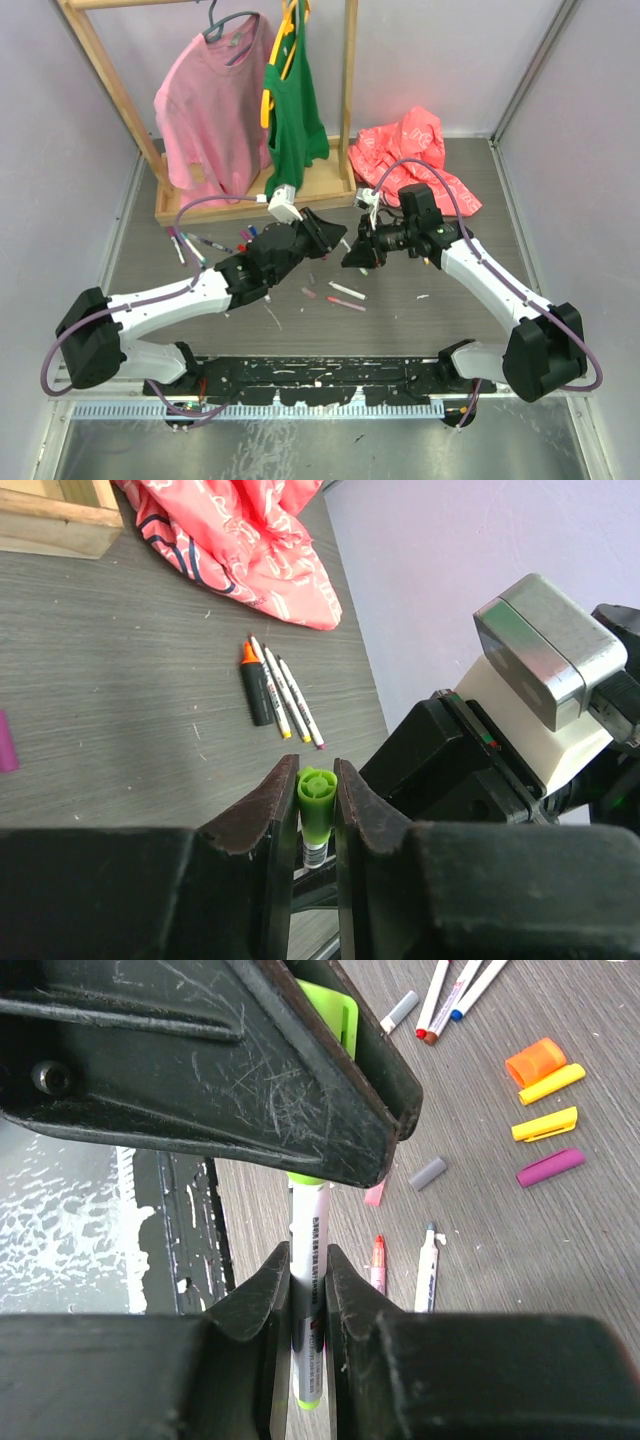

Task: Open the pen caps
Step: Open the pen cap from the pen.

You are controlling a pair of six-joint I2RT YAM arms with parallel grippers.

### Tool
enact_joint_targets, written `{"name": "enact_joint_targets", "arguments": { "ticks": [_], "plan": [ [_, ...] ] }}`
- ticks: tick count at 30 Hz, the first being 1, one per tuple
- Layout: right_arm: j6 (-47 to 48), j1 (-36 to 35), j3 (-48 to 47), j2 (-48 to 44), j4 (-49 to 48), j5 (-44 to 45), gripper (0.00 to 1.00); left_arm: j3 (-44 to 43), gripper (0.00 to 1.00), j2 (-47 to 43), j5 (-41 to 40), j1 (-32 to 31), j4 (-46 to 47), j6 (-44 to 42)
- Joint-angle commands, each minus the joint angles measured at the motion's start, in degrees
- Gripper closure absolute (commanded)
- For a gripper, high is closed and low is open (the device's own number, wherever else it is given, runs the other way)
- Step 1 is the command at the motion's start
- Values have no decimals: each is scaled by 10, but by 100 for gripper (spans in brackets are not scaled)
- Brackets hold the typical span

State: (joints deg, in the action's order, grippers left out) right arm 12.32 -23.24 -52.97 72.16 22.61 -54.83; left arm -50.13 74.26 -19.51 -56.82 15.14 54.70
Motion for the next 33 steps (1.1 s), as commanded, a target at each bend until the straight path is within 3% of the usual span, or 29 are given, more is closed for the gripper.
{"name": "enact_joint_targets", "arguments": {
  "ticks": [1, 14, 17, 20, 21, 25, 33],
  "plan": [
    [5, -1, -24, -7, -7, 9, 99, -28, 80, 7, 6, 2, 6, 2],
    [11, -3, -23, -7, -6, 27, 99, -36, 73, 19, 16, 3, -7, 16],
    [12, -2, -22, -6, -6, 28, 100, -36, 83, 20, 13, 2, -5, 16],
    [15, -4, -22, -5, -3, 30, 99, -39, 99, 15, 12, 8, -5, 13],
    [17, -4, -22, -4, -2, 30, 99, -39, 100, 13, 12, 13, -5, 13],
    [26, -9, -22, 0, 3, 31, 99, -49, 100, -8, 7, 50, -6, 18],
    [41, -25, -37, 44, 34, 34, 99, -119, 100, -53, -7, 188, -21, -36]
  ]
}}
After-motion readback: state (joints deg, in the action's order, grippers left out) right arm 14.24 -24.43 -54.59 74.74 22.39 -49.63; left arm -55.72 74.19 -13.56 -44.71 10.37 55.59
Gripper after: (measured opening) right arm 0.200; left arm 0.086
